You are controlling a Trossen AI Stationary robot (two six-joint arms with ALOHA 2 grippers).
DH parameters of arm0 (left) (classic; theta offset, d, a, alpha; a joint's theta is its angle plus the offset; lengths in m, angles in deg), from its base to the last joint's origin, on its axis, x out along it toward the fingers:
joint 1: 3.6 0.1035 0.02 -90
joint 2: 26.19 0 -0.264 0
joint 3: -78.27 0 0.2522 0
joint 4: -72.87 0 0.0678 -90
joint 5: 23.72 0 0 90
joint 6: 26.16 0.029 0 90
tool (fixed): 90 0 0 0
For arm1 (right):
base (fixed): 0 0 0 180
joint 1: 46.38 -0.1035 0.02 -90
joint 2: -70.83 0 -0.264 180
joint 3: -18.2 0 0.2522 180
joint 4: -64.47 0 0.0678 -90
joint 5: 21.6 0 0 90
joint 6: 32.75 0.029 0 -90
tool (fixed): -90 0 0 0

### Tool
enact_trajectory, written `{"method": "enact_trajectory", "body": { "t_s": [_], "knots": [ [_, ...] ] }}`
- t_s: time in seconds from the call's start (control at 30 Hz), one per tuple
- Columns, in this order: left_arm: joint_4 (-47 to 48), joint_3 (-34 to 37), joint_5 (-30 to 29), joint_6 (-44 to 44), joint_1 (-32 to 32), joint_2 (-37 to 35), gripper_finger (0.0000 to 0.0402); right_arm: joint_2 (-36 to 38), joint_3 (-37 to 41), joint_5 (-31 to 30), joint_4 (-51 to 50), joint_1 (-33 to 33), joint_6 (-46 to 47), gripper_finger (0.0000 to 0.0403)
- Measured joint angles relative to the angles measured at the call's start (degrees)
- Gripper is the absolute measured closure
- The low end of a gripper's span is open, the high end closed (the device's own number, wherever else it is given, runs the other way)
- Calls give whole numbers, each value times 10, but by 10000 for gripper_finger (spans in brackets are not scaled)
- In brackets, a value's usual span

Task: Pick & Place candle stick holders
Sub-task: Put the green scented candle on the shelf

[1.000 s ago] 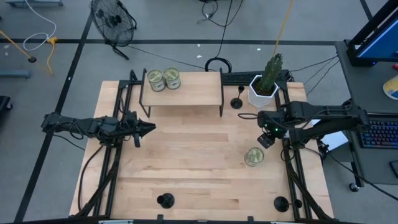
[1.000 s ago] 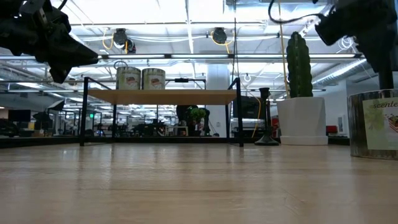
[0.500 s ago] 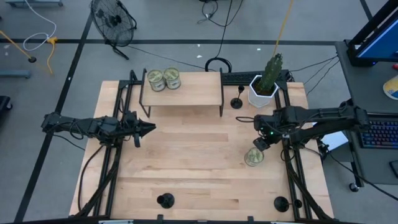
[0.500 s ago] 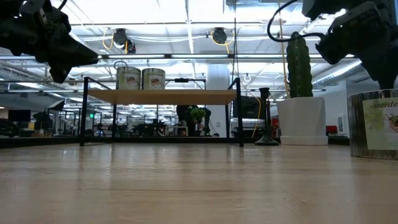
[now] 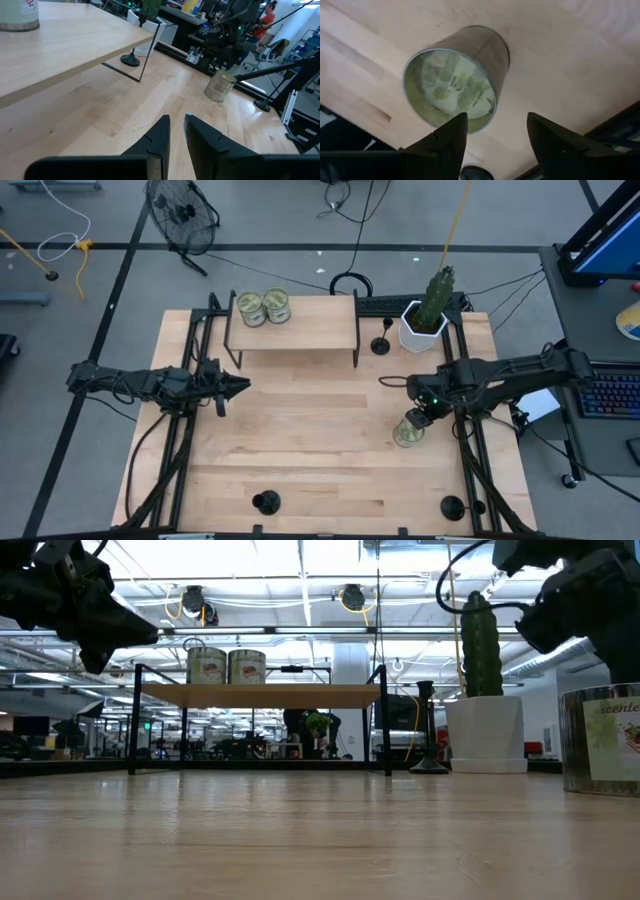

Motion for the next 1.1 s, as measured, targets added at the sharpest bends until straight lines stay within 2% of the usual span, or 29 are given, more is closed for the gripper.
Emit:
{"method": "enact_trajectory", "body": {
  "t_s": [0.3,0.43,1.1],
  "knots": [
    [0,0,0,0,0,0,339,0,31,-3,46,-14,28,205],
    [0,0,0,-1,0,0,339,0,49,-2,66,-14,31,217],
    [-1,0,0,-2,0,0,339,0,58,-19,98,-14,38,369]
  ]
}}
